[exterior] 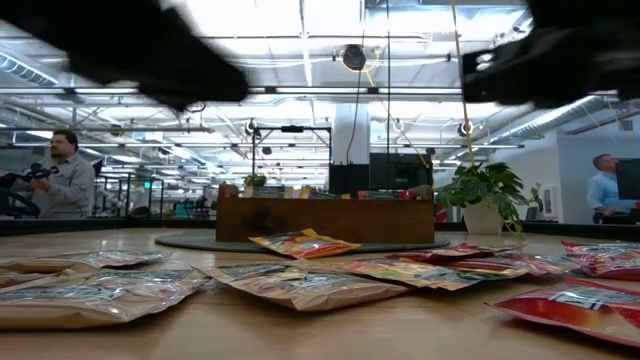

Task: Pick & Place Tea
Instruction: Put the strawberry tea sachet into the right compartment of the wooden organizer

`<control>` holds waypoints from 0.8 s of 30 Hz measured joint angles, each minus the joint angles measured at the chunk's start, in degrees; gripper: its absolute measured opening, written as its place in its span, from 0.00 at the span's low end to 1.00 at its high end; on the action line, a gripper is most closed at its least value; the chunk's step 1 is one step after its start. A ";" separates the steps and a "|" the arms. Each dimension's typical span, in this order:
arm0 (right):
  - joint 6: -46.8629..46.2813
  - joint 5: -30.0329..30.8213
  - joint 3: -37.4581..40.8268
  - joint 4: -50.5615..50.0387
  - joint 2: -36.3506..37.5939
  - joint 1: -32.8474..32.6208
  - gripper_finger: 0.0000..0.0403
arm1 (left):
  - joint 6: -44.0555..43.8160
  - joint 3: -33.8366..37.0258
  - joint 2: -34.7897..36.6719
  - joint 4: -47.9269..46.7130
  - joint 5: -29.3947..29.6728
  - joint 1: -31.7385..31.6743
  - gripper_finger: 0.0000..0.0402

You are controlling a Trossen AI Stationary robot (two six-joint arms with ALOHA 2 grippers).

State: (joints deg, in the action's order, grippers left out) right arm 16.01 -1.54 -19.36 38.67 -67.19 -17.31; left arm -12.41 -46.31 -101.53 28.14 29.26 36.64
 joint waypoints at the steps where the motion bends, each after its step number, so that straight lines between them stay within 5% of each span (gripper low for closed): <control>1: -0.68 -0.24 1.01 0.45 1.40 -1.06 0.02 | 1.91 -2.96 -0.95 -3.37 -1.30 -1.39 0.10; 5: -3.35 -0.02 3.56 0.19 4.97 -4.96 0.00 | 5.08 -12.75 -5.25 -13.33 -7.10 -6.32 0.10; 8: -7.01 0.72 3.76 0.78 5.33 -7.40 0.01 | 8.44 -18.27 -7.57 -12.20 -11.02 -9.14 0.10; 13: -15.15 13.95 3.73 0.45 2.59 -8.26 0.00 | 11.53 -22.33 -13.32 -11.87 -17.71 -12.00 0.10; 17: -19.92 10.21 3.73 0.79 0.54 -9.24 0.01 | 12.02 -24.90 -17.06 -11.27 -18.85 -12.19 0.10; 24: -31.48 13.59 3.74 -6.52 1.83 -12.40 0.01 | 15.32 -28.19 -19.17 -12.23 -23.83 -12.21 0.10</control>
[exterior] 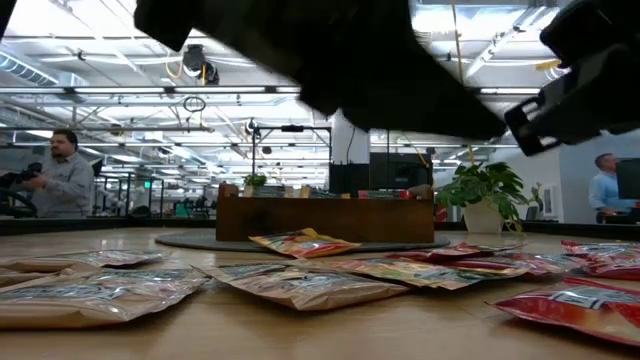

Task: Pick & Place Tea
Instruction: Put the strawberry tea sachet into the right compartment of the wooden organizer

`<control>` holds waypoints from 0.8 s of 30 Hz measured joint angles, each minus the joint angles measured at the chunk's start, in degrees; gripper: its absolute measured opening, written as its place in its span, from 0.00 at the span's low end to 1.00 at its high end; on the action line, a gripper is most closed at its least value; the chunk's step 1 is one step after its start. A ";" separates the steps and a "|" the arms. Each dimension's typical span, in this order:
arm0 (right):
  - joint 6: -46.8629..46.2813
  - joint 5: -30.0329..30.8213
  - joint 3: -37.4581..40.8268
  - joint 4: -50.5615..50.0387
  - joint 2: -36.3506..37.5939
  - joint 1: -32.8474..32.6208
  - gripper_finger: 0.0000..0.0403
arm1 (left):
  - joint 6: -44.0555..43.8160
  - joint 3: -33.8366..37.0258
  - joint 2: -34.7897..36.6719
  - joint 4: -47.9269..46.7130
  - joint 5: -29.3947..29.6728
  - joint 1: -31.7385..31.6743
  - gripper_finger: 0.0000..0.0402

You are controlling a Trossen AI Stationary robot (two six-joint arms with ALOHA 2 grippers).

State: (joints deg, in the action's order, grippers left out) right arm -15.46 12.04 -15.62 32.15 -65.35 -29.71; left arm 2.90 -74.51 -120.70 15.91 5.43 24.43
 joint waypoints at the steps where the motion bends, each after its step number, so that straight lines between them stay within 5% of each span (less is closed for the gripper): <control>1: -1.69 -0.06 -0.02 -1.41 0.08 -0.43 0.01 | 0.68 0.16 -0.08 -0.76 -0.33 0.02 0.10; 7: -11.36 -1.92 -0.01 -7.24 0.87 -4.36 0.00 | 2.44 0.14 -0.11 2.91 -1.17 -1.25 0.10; 11: -21.66 -4.85 -0.02 -10.19 2.27 -7.02 0.00 | 4.31 0.14 -0.11 3.84 -10.61 -3.05 0.10; 18: -32.81 -6.27 -0.02 -14.90 5.11 -9.87 0.00 | 4.41 -0.85 -2.75 12.04 -16.10 -4.66 0.10; 24: -37.95 -5.86 -0.11 -21.02 6.89 -10.96 0.00 | 4.68 -12.82 -13.61 10.66 -17.58 -4.93 0.10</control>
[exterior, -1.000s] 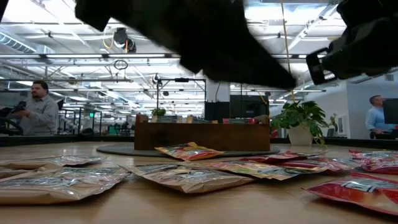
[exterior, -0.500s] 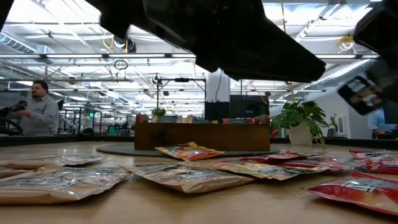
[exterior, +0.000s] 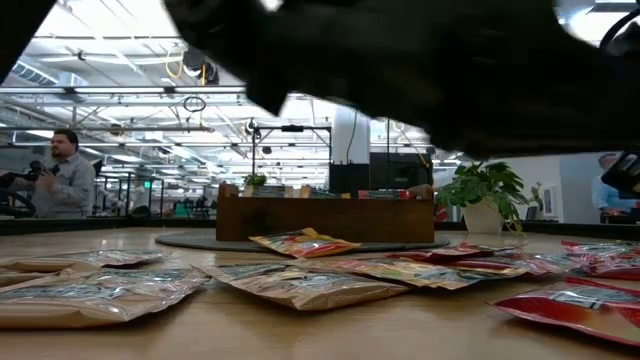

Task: Pick & Place Tea
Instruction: Put the strawberry tea sachet into the right compartment of the wooden organizer

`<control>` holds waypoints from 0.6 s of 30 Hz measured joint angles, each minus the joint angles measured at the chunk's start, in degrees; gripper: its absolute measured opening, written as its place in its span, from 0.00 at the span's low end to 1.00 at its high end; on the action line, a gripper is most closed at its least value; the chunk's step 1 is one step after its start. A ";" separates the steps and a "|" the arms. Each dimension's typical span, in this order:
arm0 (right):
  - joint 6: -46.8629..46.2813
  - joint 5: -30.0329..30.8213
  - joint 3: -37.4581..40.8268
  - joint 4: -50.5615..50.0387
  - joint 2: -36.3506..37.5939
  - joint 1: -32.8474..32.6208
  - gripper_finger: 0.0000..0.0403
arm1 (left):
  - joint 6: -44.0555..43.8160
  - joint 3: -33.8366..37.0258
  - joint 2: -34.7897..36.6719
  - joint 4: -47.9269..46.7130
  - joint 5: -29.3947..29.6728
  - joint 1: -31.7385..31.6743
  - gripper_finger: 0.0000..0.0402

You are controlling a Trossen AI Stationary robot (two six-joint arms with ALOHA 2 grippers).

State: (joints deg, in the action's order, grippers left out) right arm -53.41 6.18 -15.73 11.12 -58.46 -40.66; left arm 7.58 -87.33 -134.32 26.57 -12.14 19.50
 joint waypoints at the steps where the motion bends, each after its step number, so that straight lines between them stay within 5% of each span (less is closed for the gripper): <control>1: -0.04 0.70 0.08 -0.96 0.25 0.01 0.00 | 0.02 -2.52 -1.27 -1.39 1.55 -0.10 0.10; 9: -1.64 7.32 0.09 -2.82 0.24 0.04 0.01 | 1.32 -13.17 -5.39 -16.66 15.49 -0.10 0.10; 18: -2.89 7.22 0.04 -3.04 -2.24 0.04 0.17 | 1.24 -13.31 -5.43 -19.37 16.92 -0.12 0.10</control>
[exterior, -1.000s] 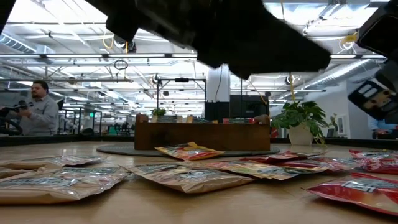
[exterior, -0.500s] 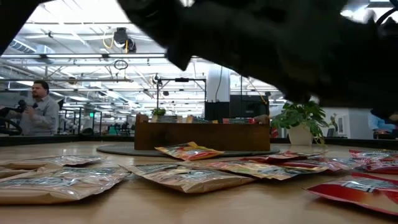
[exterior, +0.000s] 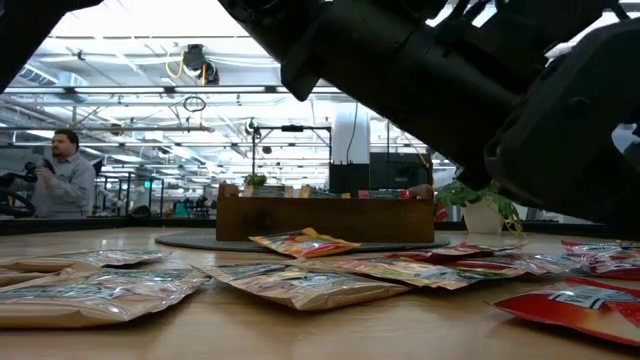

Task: Pick & Place Tea
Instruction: Put the strawberry tea sachet into the right compartment of the wooden organizer

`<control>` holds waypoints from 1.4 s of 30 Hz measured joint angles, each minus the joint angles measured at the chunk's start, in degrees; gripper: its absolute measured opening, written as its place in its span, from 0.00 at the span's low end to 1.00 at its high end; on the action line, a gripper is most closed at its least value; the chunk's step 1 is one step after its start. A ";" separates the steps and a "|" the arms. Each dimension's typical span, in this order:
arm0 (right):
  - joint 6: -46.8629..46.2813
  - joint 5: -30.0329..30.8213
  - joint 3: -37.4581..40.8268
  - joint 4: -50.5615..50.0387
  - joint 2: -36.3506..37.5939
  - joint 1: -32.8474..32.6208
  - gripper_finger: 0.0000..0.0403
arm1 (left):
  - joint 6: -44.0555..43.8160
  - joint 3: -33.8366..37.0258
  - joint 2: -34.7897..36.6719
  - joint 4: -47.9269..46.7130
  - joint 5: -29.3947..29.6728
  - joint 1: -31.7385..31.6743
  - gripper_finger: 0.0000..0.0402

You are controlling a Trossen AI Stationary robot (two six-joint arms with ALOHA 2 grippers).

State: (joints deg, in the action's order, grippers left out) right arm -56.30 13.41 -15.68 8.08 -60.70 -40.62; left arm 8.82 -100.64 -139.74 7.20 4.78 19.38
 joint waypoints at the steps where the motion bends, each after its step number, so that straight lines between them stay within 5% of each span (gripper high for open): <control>1: -0.30 -0.04 0.00 0.02 -0.56 0.00 0.20 | -0.05 0.00 0.00 -0.07 0.00 -0.11 0.10; 13: -3.31 -1.63 0.03 3.32 -5.16 0.11 0.39 | -1.18 0.02 0.02 -2.84 -0.24 -0.75 0.10; 27: -4.47 -2.84 -0.07 12.15 -14.33 0.13 0.36 | -1.57 0.02 -0.40 -3.51 -0.78 -2.24 0.10; 42: -1.58 -1.68 0.07 13.57 -15.04 1.03 0.28 | -1.81 0.02 -2.16 0.64 -1.92 -3.35 0.10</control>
State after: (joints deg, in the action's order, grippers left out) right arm -57.88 11.73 -15.62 21.65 -75.75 -39.59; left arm 7.01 -100.62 -141.91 7.84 2.85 16.03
